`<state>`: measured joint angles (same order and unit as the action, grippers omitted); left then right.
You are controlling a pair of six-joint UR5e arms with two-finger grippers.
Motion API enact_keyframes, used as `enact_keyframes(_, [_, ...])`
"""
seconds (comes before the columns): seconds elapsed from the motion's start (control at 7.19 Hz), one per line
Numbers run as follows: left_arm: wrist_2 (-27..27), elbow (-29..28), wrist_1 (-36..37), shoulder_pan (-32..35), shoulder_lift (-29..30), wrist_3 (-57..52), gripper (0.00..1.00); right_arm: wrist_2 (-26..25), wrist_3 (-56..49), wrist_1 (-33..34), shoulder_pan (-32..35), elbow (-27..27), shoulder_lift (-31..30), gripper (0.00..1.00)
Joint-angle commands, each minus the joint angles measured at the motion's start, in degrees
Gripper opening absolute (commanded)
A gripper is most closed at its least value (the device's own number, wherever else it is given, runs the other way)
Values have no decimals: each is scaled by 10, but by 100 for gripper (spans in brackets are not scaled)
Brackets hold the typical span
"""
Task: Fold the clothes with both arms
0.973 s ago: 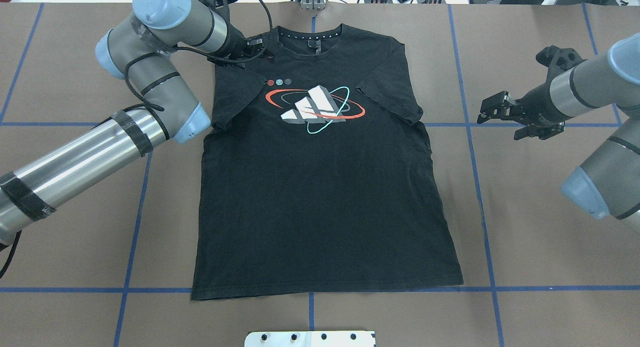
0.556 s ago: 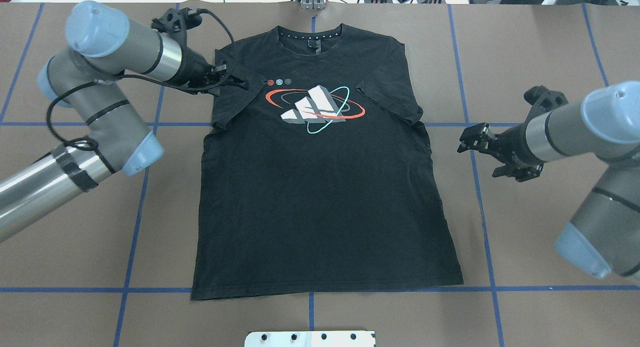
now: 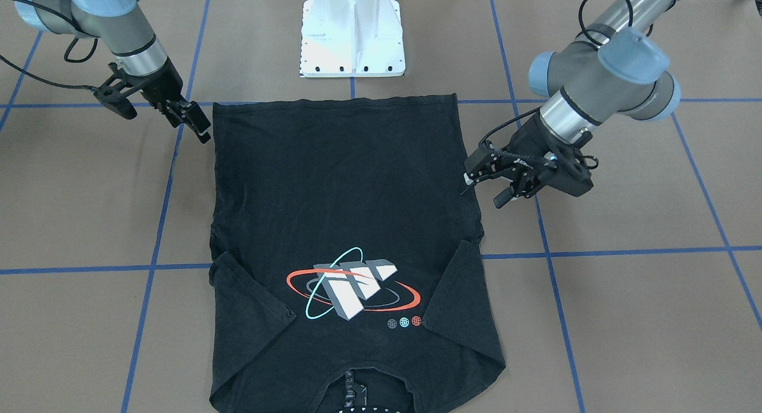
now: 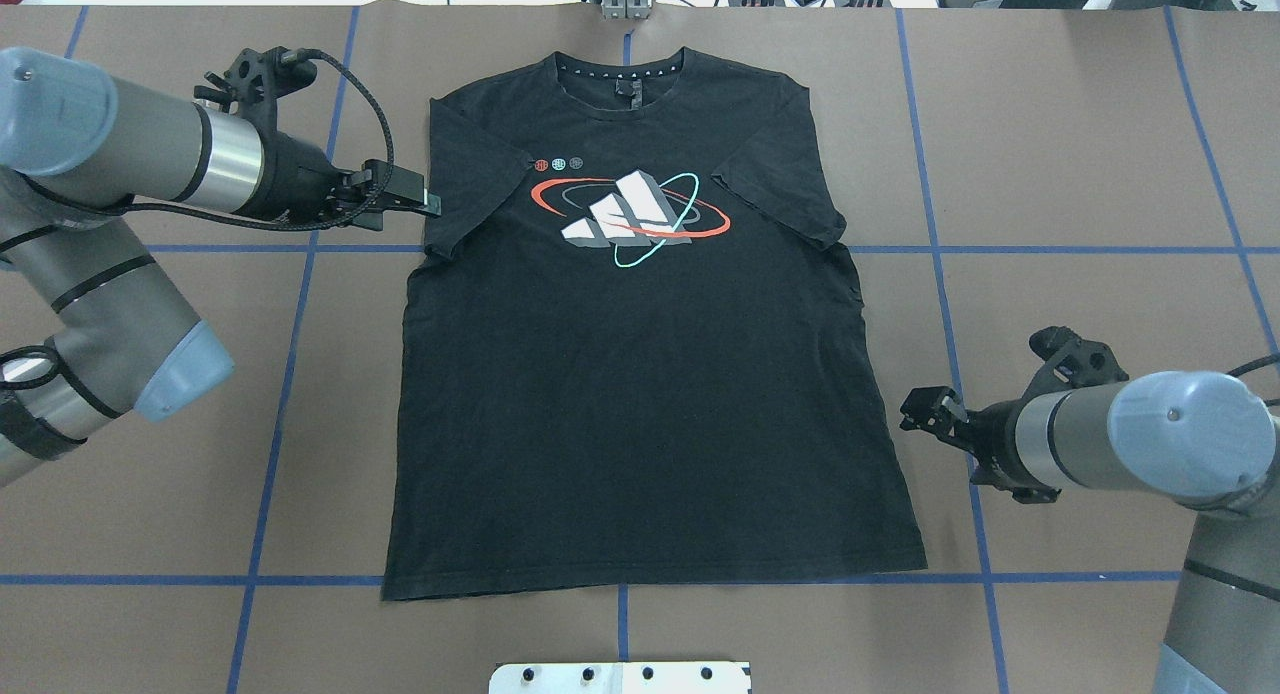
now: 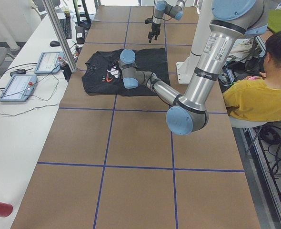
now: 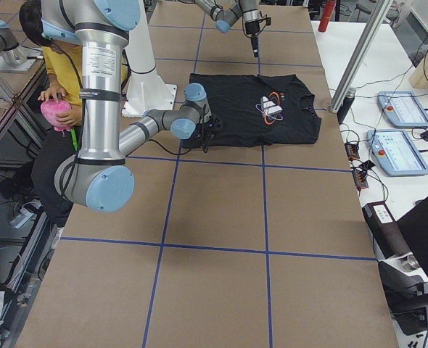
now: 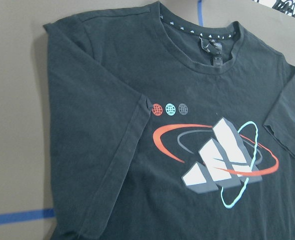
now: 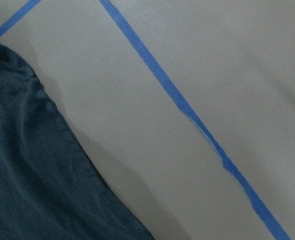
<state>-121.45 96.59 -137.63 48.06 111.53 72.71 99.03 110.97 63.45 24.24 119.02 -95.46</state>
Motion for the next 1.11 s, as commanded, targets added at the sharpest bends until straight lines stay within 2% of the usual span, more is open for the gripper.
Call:
enact_keyframes(0.0, [4, 38, 0, -1, -19, 9, 88, -29, 21, -2, -55, 6, -15, 96])
enact_keyframes(0.7, [7, 33, 0, -2, -21, 9, 88, -42, 22, -3, -109, 8, -23, 88])
enact_keyframes(0.97, [7, 33, 0, -2, -21, 9, 88, -43, 23, -3, -122, 7, -23, 88])
